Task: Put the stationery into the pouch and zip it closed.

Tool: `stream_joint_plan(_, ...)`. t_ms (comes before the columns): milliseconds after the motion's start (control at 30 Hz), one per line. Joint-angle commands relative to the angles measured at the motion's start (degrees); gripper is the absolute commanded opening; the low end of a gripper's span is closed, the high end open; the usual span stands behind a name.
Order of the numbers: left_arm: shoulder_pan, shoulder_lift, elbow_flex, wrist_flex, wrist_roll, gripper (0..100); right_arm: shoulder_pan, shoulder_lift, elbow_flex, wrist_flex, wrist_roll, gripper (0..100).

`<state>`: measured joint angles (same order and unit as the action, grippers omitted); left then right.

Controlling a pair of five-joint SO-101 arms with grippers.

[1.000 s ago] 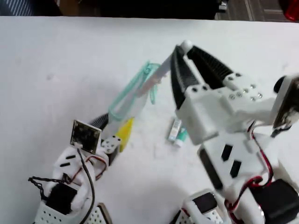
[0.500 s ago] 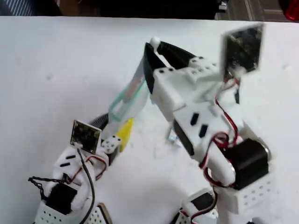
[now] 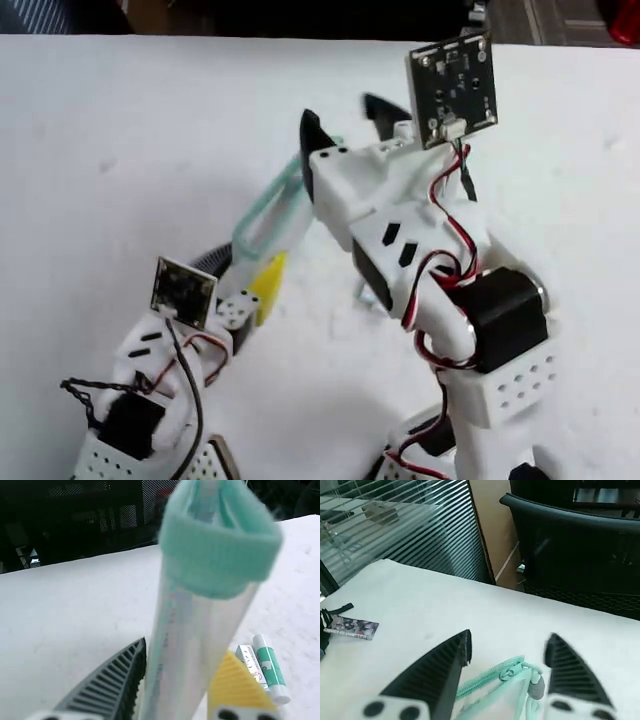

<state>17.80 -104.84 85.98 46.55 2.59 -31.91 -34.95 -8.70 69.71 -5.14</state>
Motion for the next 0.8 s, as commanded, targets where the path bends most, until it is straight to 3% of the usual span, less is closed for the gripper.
stream_joint_plan(0,0.8,0.0,0.0,-0.4,-0.6,20,-0.3,0.2,-0.4,0.1,2.1,24.5)
stream_joint_plan(267,0.8,0.0,0.0,-0.4,-0.6,20,0.3,0.2,-0.4,0.7,2.2,21.6)
stream_joint_plan(500,0.7,0.0,0.0,-0.4,-0.6,20,11.6,2.8,2.7,1.2,1.8,21.6)
stream_joint_plan(767,0.7,0.0,0.0,-0.4,-0.6,20,20.5,12.6,16.2,0.8,1.7,21.2)
